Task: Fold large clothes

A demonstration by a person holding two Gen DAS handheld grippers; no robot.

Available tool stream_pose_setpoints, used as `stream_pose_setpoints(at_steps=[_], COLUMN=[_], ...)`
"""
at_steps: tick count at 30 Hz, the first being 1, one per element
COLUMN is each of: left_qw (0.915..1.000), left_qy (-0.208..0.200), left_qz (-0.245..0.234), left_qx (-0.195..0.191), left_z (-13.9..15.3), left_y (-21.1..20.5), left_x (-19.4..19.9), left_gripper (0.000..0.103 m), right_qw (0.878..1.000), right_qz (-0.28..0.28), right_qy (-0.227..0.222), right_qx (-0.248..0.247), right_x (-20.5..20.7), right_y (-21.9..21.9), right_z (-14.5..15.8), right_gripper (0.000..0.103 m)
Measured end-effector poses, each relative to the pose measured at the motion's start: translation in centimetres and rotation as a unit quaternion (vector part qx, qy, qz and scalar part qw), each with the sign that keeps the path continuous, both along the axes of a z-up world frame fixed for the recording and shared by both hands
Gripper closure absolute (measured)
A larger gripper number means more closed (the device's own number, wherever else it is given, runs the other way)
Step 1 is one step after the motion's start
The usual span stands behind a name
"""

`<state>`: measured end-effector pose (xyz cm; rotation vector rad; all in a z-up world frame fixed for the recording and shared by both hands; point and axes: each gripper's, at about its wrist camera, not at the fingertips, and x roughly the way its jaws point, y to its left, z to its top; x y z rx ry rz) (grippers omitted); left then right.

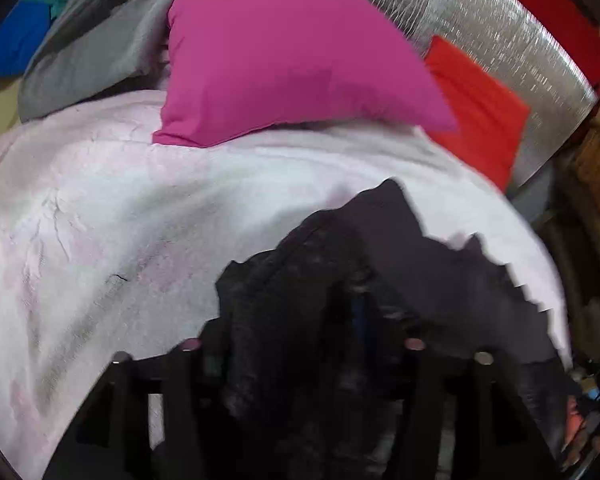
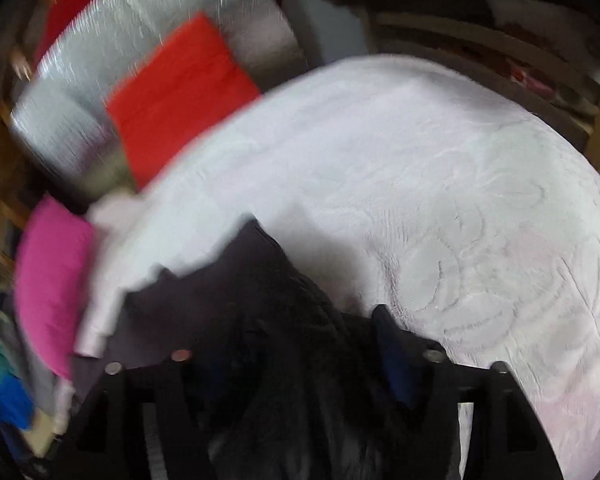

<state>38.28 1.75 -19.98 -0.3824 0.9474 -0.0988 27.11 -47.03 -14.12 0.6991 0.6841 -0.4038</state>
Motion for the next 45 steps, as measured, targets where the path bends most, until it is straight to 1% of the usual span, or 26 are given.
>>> stream_pose_setpoints(at_steps=[2,3,7,8,9,10,11,12,15,16,18,23,25,26,27,28,29,34,35,36,37,38,39,41,43,45], left_qw=[0.9999,0.9999,0.9995,0.9993,0.9992,0.9990,0.9988,0.9986,0.9968,0.9954,0.9971,0.9984,0.9990,0.9992,0.9992,0.9992,0.9991,0.9963,0.9952,0.9944,0.9925,0.9911,0.9901,0.9873,0.9854,0.9826], left_qy=[-0.003,-0.004,0.016,0.019,0.020,0.018,0.016,0.013,0.000,0.003,0.017,0.013,0.004,-0.003,-0.006,-0.009,-0.015,-0.051,-0.063,-0.070,-0.079,-0.082,-0.083,-0.077,-0.055,-0.020], left_qz=[0.002,0.002,-0.004,-0.007,-0.009,-0.012,-0.013,-0.013,-0.008,-0.003,-0.004,0.009,0.006,0.003,0.001,-0.001,-0.004,-0.033,-0.040,-0.047,-0.062,-0.072,-0.078,-0.091,-0.102,-0.107], left_qx=[-0.011,-0.011,0.028,0.031,0.033,0.039,0.045,0.049,0.080,0.095,0.075,0.055,0.045,0.040,0.039,0.039,0.039,0.060,0.063,0.065,0.070,0.076,0.082,0.104,0.125,0.150], left_z=[0.6,0.7,0.4,0.1,0.0,-0.1,-0.1,0.0,-0.5,-1.2,-2.1,-1.4,-0.6,0.1,0.3,0.8,1.5,3.6,4.0,4.2,4.5,4.6,4.6,3.9,2.8,0.8], left_y=[0.2,0.3,-0.3,-0.4,-0.4,-0.5,-0.6,-0.7,-0.9,-1.0,-0.6,0.0,0.0,0.0,-0.1,-0.1,-0.1,-0.4,-0.5,-0.7,-1.2,-1.7,-2.0,-3.0,-3.6,-3.9], left_x=[-0.5,-0.7,-1.2,-1.2,-1.3,-1.3,-1.3,-1.3,-0.7,-0.2,0.3,0.0,-0.5,-1.0,-1.4,-1.9,-2.7,-7.0,-8.0,-8.5,-9.6,-10.2,-10.6,-11.6,-12.1,-11.9], left_gripper=[0.041,0.041,0.040,0.040,0.040,0.040,0.040,0.040,0.040,0.040,0.040,0.040,0.040,0.040,0.040,0.040,0.040,0.035,0.034,0.033,0.032,0.032,0.032,0.031,0.031,0.031], right_qw=[0.999,0.996,0.977,0.973,0.968,0.965,0.959,0.954,0.961,0.962,0.974,0.988,0.990,0.991,0.991,0.992,0.994,0.992,0.990,0.989,0.987,0.984,0.981,0.976,0.974,0.970], right_qz=[0.045,0.080,0.192,0.202,0.203,0.198,0.197,0.193,0.155,0.146,0.124,0.112,0.117,0.119,0.118,0.114,0.106,0.122,0.129,0.134,0.146,0.158,0.172,0.194,0.205,0.220], right_qy=[-0.013,-0.005,0.080,0.099,0.128,0.133,0.134,0.145,0.124,0.123,0.119,0.073,0.071,0.060,0.051,0.039,0.027,-0.003,-0.012,-0.016,-0.016,-0.016,-0.015,0.005,0.030,0.084], right_qx=[-0.012,-0.026,-0.047,-0.048,-0.078,-0.108,-0.154,-0.176,-0.194,-0.194,-0.144,-0.081,-0.045,-0.027,-0.023,-0.023,-0.031,-0.043,-0.047,-0.055,-0.071,-0.082,-0.090,-0.100,-0.089,-0.065], right_x=[-0.6,-0.5,1.9,2.6,3.3,3.9,4.3,4.8,6.2,6.7,7.3,5.2,4.0,2.8,2.6,1.9,0.3,-5.5,-6.8,-6.8,-7.1,-7.4,-8.0,-7.6,-7.3,-6.6], right_y=[1.9,3.6,9.9,10.9,12.4,13.3,14.4,15.2,14.3,13.8,11.8,9.5,9.1,8.6,9.0,8.9,8.6,9.0,9.5,10.1,11.1,12.0,13.0,14.5,15.2,15.6], right_z=[1.4,1.9,-0.2,-1.2,-2.2,-2.6,-2.7,-2.8,-2.6,-3.0,-4.7,-3.7,-3.1,-2.5,-2.2,-2.1,-1.4,-0.2,-0.1,-0.3,-0.3,-0.4,-0.5,-1.3,-2.8,-5.2], right_gripper=[0.027,0.023,0.023,0.022,0.021,0.024,0.045,0.081,0.092,0.092,0.092,0.087,0.075,0.060,0.040,0.033,0.030,0.031,0.035,0.049,0.055,0.061,0.061,0.061,0.061,0.060])
